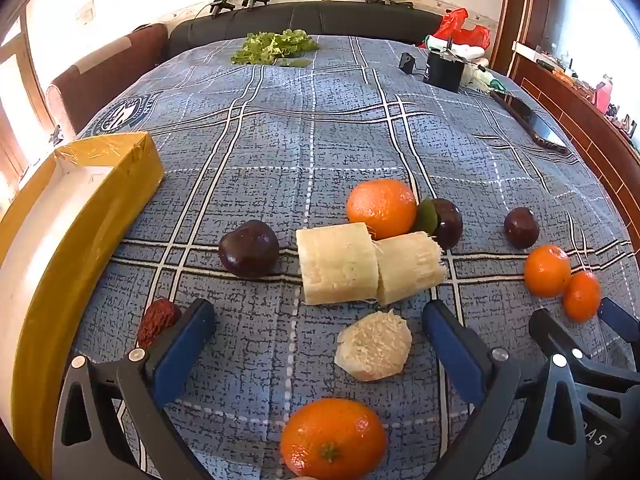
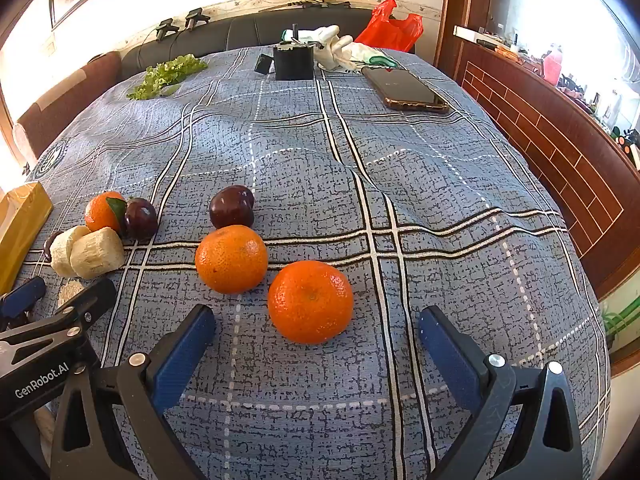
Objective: Organize fruits
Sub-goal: 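Move left tool toward a dark plum while right tool moves toward a mandarin orange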
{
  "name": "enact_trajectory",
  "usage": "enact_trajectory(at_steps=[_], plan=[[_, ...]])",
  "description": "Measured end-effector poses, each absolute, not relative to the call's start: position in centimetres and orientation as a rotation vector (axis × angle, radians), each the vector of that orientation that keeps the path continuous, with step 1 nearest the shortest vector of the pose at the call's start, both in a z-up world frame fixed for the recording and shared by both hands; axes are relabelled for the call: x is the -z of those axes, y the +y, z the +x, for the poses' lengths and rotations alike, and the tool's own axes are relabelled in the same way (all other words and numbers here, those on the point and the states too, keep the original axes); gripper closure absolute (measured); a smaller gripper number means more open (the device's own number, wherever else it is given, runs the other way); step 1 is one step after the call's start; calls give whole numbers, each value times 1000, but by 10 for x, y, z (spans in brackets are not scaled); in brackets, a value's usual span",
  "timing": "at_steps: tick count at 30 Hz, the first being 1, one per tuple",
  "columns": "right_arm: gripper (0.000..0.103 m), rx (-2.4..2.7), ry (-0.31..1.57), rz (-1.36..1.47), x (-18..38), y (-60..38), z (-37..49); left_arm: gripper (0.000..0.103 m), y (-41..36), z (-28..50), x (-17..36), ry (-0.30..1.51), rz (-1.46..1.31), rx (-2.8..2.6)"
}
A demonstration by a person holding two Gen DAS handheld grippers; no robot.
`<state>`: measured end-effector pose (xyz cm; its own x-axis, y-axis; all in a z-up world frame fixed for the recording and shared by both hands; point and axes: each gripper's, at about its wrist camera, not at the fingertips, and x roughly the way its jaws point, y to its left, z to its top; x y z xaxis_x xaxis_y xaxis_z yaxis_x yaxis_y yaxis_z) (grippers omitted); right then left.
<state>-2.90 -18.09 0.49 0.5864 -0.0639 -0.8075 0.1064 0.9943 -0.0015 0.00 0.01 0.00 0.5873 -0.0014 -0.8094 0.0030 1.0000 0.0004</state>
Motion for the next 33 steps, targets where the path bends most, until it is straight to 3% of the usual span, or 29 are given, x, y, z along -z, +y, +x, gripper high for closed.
enact_trajectory(at_steps=[24,27,30,33], plan=[[0,97,939,54,-5,-180,-29,0,16,-40,-11,1037,6,133],[0,95,939,53,-5,-180,-29,4,31,-55,-22,990,-71,169],[0,77,947,50,-5,-181,-29,16,49,-67,-34,957,-100,196],[0,72,983,75,-5,-190,-27,18,76,-80,-58,868,-146,205]])
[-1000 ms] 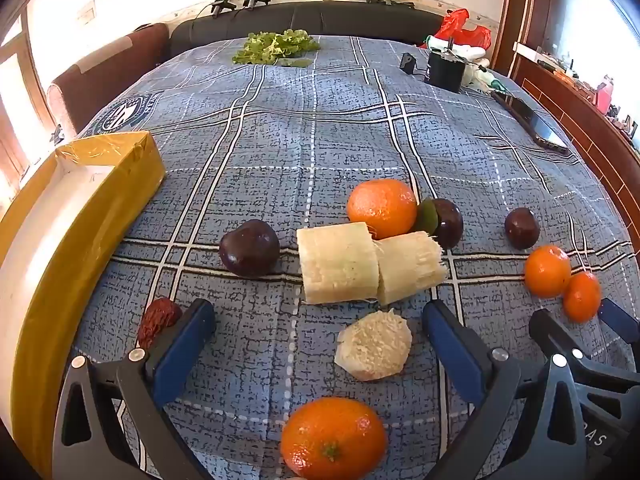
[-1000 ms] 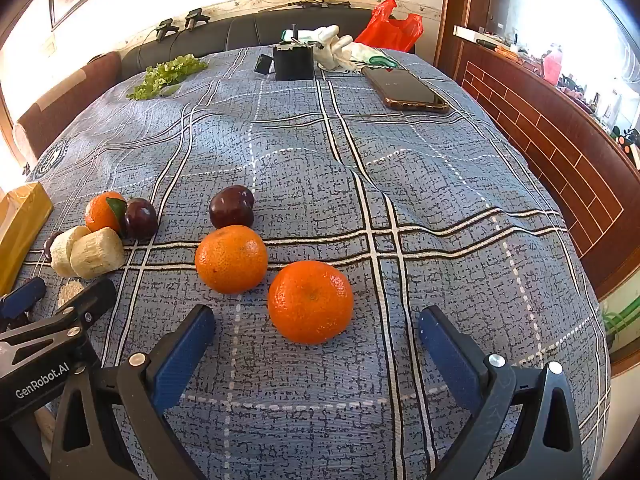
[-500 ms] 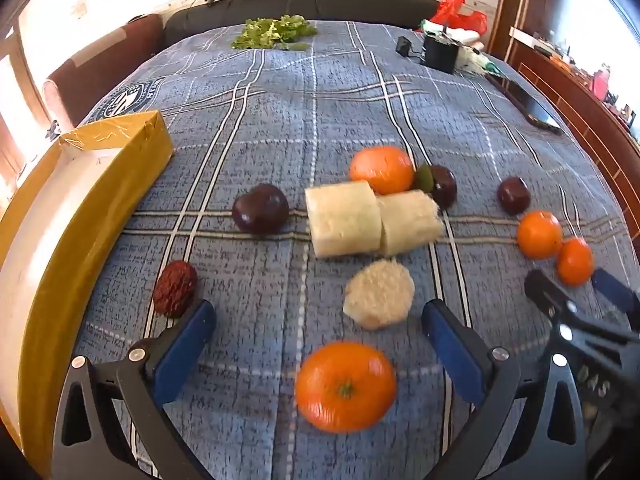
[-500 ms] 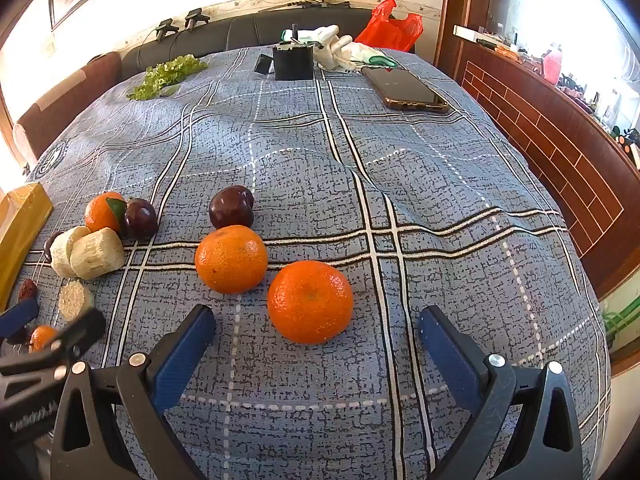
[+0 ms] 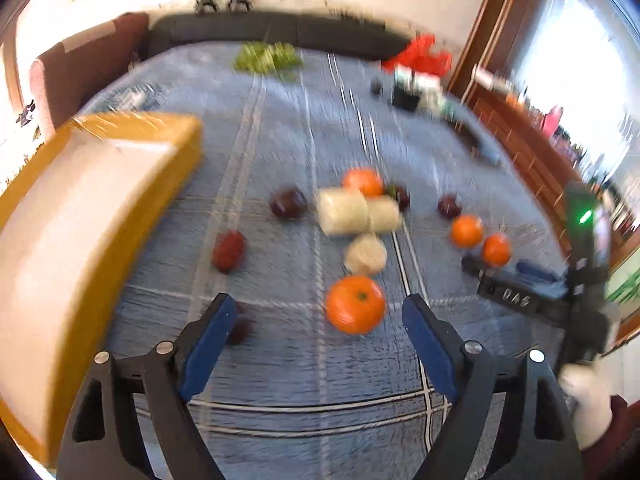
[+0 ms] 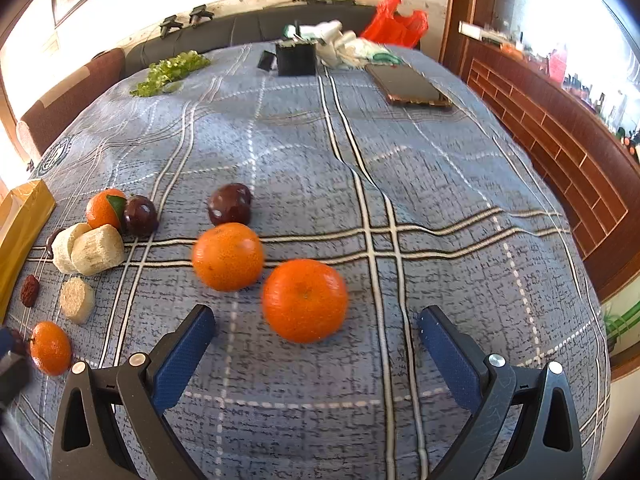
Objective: Organize fruits
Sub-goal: 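Move left tool toward a dark plum while right tool moves toward a mandarin orange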
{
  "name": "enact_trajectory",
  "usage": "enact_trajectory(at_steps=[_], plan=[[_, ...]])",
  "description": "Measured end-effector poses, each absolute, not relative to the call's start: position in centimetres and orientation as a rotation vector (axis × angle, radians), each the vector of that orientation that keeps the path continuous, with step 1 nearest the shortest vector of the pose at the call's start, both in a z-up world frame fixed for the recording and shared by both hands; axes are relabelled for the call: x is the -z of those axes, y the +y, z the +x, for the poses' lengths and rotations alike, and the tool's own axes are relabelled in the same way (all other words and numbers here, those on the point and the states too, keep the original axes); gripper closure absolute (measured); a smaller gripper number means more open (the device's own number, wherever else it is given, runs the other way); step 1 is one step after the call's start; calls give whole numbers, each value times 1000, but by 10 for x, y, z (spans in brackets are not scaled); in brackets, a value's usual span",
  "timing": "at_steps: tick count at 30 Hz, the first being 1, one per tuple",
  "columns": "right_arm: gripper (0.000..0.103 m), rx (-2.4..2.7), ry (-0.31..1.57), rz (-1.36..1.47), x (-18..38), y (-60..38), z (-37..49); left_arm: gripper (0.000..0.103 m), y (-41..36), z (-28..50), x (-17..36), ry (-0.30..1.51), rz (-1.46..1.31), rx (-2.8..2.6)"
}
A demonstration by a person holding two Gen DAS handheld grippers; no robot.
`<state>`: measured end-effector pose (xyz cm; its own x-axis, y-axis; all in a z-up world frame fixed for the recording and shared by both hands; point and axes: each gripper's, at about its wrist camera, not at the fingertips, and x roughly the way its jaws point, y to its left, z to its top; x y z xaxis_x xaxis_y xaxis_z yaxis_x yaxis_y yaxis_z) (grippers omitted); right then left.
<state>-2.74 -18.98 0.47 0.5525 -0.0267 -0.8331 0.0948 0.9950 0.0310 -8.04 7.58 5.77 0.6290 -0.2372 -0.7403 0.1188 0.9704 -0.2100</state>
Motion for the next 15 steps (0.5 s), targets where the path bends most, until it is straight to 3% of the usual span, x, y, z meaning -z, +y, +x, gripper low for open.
enact_trajectory(at_steps=[8,15], plan=[[0,72,1001,61,-5,-188,-31,18,133,-101,-104,678,-126,120],[0,69,1001,67,-5,-189,-32,18,148,-96,-89,768,-189,121]])
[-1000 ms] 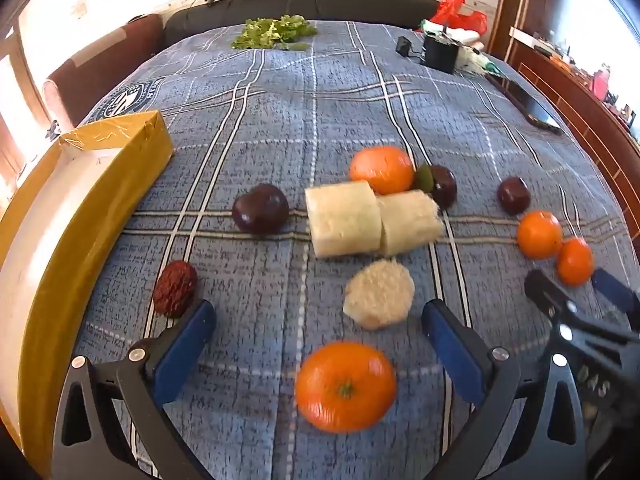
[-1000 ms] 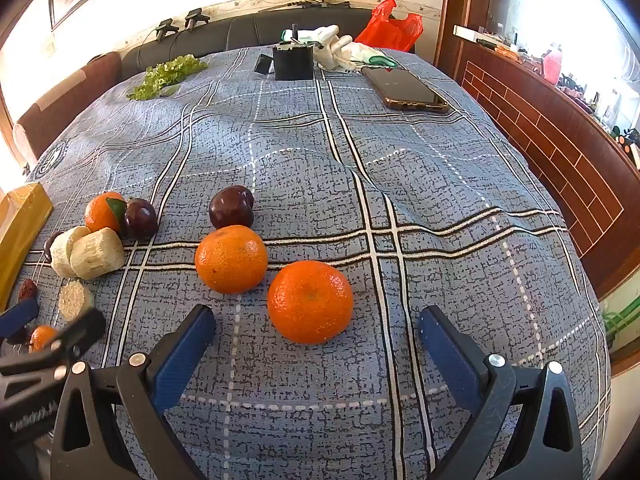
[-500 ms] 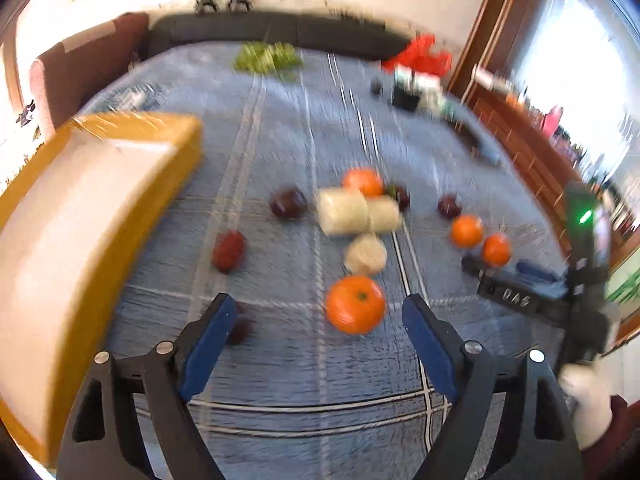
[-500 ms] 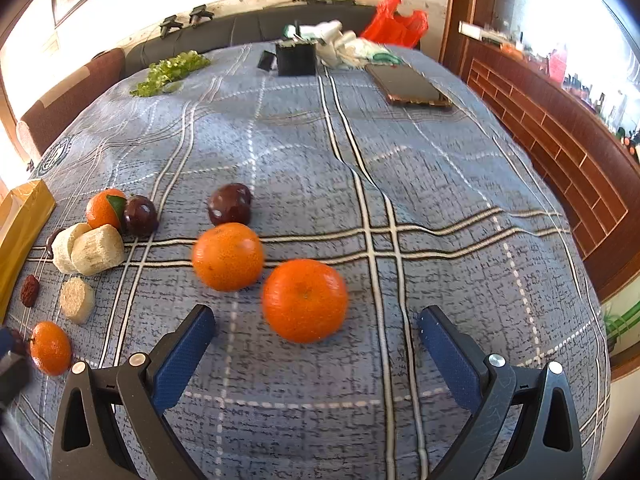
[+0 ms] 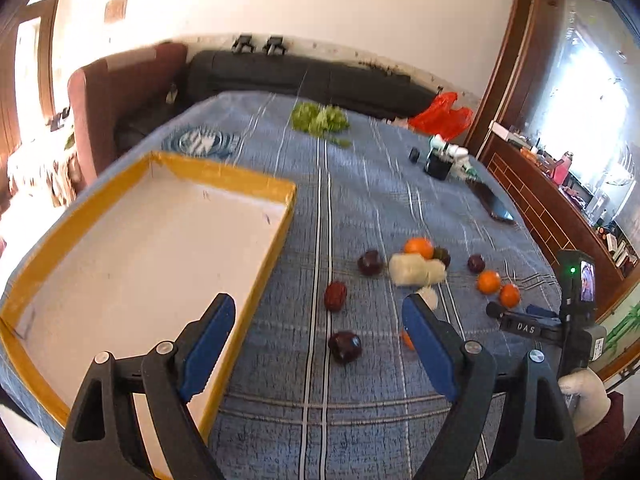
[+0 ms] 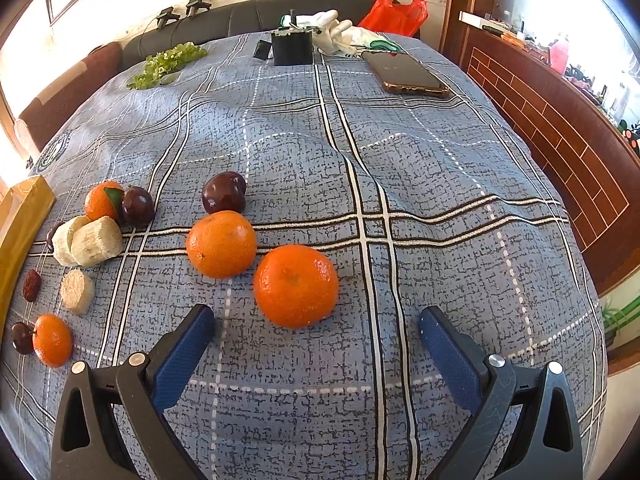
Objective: Organize fruits
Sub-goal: 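Move left tool toward a dark plum while right tool moves toward a mandarin orange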
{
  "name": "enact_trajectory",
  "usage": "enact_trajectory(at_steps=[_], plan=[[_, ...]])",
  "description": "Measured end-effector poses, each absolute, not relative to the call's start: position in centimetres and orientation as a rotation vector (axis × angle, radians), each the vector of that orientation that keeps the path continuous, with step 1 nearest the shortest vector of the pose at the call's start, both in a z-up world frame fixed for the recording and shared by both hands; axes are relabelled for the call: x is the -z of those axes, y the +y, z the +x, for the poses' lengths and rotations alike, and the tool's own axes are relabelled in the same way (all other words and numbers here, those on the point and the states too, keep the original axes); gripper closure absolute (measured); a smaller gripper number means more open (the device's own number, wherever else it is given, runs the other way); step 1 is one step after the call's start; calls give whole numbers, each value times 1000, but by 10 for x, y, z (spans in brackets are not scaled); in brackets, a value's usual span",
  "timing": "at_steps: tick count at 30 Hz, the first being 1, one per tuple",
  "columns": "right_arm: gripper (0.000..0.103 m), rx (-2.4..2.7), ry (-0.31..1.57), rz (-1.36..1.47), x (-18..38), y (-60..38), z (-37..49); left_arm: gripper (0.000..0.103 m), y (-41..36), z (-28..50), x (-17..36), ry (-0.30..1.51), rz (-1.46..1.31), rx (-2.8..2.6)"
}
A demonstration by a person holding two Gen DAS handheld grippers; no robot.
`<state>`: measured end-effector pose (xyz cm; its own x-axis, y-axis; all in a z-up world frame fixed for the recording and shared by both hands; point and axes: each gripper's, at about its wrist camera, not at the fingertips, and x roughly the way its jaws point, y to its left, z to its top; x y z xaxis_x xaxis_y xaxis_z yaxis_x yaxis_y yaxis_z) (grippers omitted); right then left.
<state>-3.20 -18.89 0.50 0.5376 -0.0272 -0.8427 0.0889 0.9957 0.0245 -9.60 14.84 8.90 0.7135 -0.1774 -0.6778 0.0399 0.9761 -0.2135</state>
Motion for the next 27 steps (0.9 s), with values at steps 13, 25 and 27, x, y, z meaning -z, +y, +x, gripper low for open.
enact_trajectory(at_steps=[13,25,27], plan=[[0,64,999,70,-6,-190,-32,18,125,-104,-73,830,-203,125],[0,64,997,70,-6,-190,-33,27,111,-110,-74,850,-196,223],[0,64,998,69,-6,-190,-33,27,107,-112,-77,839,-181,233]])
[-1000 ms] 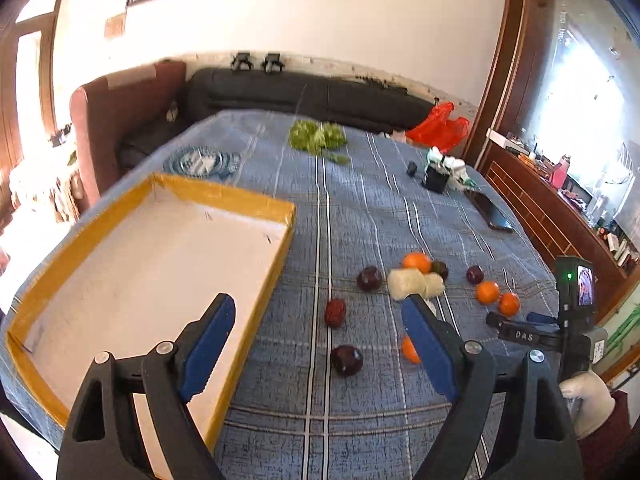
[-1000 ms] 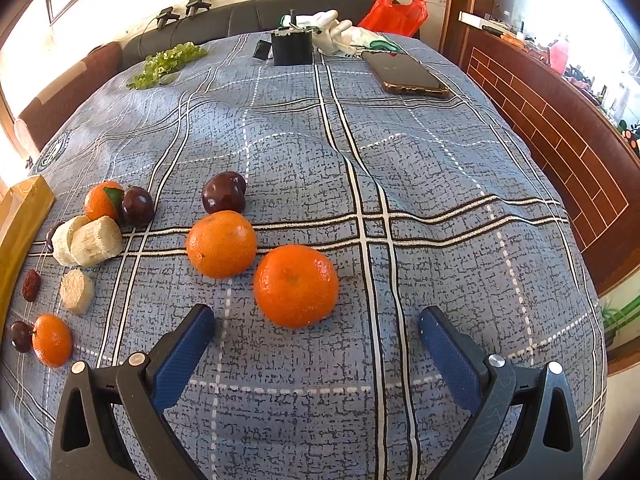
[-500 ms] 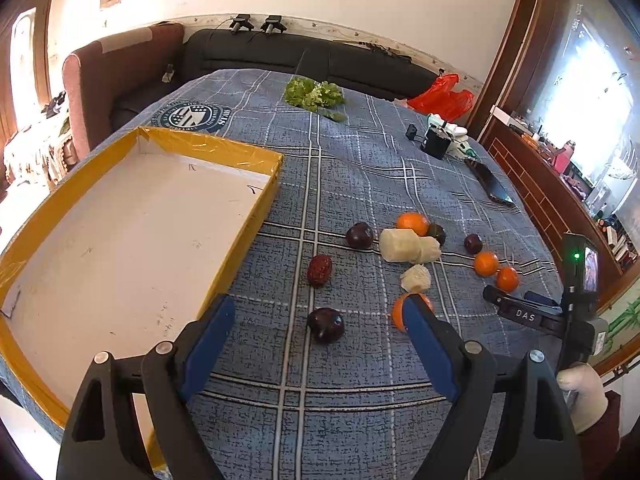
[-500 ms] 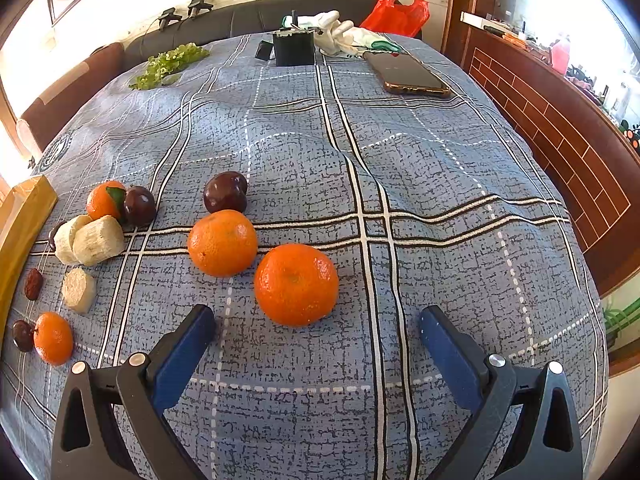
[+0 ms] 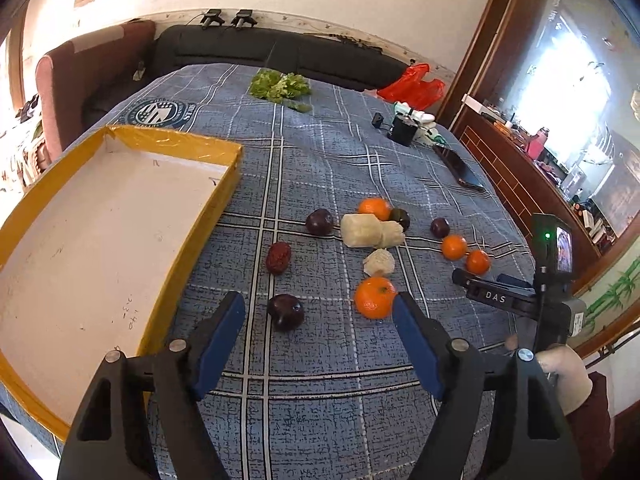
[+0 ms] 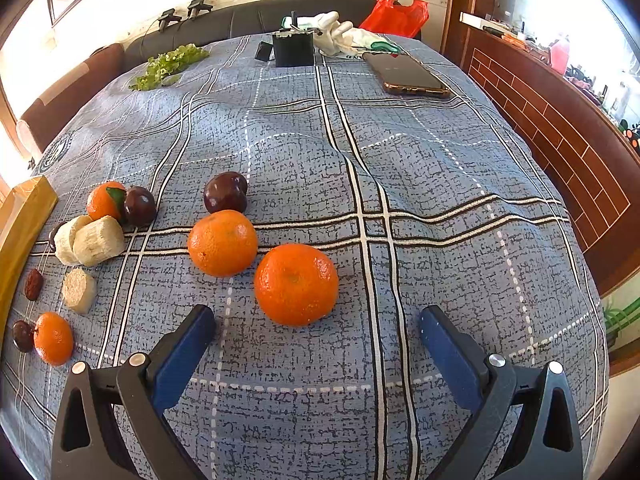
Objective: Organize fruits
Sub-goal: 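Move left tool toward a dark plum while right tool moves toward a mandarin orange, then close right tool on the mandarin orange while left tool grasps the dark plum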
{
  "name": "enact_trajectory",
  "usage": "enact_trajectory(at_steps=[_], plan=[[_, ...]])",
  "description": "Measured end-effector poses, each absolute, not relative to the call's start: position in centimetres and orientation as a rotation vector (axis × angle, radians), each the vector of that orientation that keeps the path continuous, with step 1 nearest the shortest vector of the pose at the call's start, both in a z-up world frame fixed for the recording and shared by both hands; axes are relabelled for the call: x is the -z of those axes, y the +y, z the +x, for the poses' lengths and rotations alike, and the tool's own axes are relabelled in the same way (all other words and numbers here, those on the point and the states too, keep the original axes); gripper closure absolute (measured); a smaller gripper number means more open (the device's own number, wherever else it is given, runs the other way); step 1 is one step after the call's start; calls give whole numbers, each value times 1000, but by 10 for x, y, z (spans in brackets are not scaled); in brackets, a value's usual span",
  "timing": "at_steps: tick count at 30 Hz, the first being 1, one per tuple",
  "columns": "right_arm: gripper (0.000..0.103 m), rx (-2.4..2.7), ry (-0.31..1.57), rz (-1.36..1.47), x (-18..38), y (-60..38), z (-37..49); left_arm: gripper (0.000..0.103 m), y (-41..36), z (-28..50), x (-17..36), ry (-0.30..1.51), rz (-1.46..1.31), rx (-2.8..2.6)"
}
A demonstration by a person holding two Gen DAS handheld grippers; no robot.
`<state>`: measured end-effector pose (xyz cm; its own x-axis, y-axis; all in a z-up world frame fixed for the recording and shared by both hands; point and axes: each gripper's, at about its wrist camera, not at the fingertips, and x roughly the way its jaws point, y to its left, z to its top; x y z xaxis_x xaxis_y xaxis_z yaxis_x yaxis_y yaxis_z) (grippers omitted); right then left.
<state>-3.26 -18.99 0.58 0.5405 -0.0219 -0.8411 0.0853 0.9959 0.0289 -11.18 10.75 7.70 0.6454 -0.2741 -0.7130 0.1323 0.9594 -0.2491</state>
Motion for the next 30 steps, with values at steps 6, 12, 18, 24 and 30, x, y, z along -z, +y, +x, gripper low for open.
enact_trajectory(at_steps=[6,12,18,24,30], plan=[[0,63,997,69,-6,-190,-33,27,103,-114,-81,827,-157,239],[0,63,997,70,-5,-191,-34,27,111,-109,-80,834,-187,228],[0,64,994,68,-6,-190,-34,27,114,-108,-77,835,-191,209],[14,43,985,29,-18,-186,-49,27,126,-115,-91,778,-182,186],[14,-62,817,43,-63,-167,-88,27,156,-112,-88,786,-235,133]])
